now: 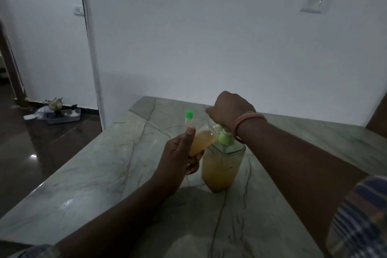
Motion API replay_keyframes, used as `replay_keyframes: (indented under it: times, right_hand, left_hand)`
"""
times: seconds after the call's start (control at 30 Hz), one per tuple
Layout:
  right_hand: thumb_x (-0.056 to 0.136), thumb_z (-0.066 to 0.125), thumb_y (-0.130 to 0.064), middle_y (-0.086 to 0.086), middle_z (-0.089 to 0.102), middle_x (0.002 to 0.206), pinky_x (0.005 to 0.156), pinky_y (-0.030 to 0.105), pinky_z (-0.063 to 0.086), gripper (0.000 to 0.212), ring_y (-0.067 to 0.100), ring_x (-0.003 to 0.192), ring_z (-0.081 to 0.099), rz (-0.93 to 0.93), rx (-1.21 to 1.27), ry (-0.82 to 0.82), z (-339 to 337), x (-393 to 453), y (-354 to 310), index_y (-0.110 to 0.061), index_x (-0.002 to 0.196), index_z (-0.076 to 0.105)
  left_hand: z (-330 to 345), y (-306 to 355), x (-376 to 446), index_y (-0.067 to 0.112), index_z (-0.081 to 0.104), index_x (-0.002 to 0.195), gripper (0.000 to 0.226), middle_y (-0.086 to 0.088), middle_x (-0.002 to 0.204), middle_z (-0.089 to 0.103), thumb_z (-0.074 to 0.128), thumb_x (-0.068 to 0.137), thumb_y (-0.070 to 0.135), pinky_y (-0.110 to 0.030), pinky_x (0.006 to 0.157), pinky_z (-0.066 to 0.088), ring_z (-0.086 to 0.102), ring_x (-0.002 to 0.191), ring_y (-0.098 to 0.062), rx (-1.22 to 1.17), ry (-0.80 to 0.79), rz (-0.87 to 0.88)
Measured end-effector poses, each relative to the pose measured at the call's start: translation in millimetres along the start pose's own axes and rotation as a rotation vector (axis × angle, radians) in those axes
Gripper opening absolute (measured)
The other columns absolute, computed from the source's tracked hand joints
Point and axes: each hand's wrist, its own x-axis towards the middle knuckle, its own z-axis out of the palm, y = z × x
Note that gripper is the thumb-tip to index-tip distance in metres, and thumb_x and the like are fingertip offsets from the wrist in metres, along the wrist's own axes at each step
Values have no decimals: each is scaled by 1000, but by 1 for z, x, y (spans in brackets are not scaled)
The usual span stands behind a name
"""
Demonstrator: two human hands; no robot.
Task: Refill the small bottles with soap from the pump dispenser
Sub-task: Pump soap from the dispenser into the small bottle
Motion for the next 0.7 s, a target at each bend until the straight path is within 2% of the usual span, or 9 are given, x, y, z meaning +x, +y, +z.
replay_keyframes:
  times: [0.1,0.17,0.27,0.43,0.6,0.7]
  right_hand:
    - [86,58,-39,1,57,70,53,26,35,29,19,62,55,-5,8,3,-1,2,1,-17,69,52]
    - [86,59,-38,1,58,67,52,26,36,30,20,62,56,26,85,29,2,1,5,-16,66,53]
    - [86,61,-38,1,58,66,51,25,36,31,19,60,55,30,93,26,5,-2,7,-16,64,54]
    - [86,59,-41,1,59,69,57,27,41,30,18,63,56,0,48,-7,0,1,4,-17,68,54]
    - [83,61,-40,2,61,67,58,28,41,31,22,66,61,32,126,3,6,1,7,-16,65,56]
    - [84,62,-41,0,58,67,59,27,40,31,18,61,54,17,71,-32,4,1,6,-17,66,55]
  left_hand:
    - [0,-1,2,2,60,103,59,-13,65,53,46,91,57,-24,45,35,41,45,-15,-34,-19,5]
    - [0,-1,3,8,61,103,54,-11,64,53,46,89,58,-24,44,35,42,44,-13,-51,-10,3]
    - [0,-2,4,8,60,108,55,-9,63,52,45,89,57,-24,44,36,42,44,-12,-54,-15,8]
    - [1,0,1,7,62,102,54,-17,68,50,47,89,58,-24,43,35,40,45,-14,-67,-18,3]
    - [0,-2,2,9,60,109,53,-5,60,52,45,91,56,-24,42,35,40,45,-13,-49,-26,9]
    - [0,-1,2,6,60,109,55,-4,59,52,45,91,56,-24,43,35,40,44,-13,-46,-22,3]
